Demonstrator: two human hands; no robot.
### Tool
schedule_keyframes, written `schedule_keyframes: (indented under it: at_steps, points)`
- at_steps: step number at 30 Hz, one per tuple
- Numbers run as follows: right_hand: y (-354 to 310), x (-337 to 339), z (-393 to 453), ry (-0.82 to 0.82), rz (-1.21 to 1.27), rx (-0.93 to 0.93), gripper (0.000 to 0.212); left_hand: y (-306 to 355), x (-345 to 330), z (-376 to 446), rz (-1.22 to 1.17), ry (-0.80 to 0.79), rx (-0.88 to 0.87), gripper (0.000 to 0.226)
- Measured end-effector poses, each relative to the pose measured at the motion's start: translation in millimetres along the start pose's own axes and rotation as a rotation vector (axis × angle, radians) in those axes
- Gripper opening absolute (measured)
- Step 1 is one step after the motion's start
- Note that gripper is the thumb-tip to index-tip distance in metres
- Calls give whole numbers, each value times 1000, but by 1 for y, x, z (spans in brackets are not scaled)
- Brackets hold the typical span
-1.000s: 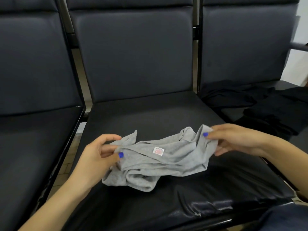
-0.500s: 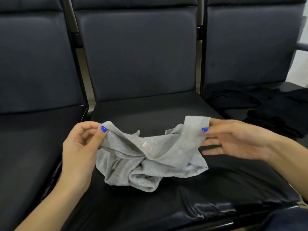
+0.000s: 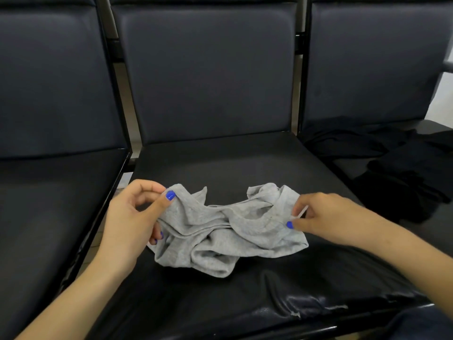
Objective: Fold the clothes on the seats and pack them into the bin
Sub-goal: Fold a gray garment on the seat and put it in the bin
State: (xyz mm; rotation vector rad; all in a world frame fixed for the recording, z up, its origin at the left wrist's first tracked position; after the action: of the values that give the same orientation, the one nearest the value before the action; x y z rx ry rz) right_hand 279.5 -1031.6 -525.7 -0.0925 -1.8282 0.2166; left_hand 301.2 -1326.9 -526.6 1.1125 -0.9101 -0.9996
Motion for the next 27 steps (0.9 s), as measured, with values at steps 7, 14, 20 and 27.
schedule_keyframes:
  at_steps: [7,14,20,27]
  points:
    - [-18,-24,18,84,-106,74,28,3,-8,-6,-127,-94,101,12]
    - [-18,-25,21,68,79,70,11,4,-6,-7,-95,-87,50,28]
    - [-19,-11,15,97,392,90,9,8,-9,-11,-113,-133,9,24]
    - [-42,-3,-10,-260,988,268,10,10,-29,-28,-205,-288,45,25]
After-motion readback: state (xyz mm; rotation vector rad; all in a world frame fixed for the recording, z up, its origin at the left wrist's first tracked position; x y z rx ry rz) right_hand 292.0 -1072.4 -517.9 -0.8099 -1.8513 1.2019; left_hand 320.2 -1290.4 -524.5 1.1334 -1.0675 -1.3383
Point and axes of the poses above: each hand's wrist, its own z-axis towards the middle knuckle, its own x-axis out of the back of the hand, y = z × x, the point moved 3 cm from there along z, towards the middle knuckle, and after that the axes turned 5 degrees about -z, right-handed, at the moved point
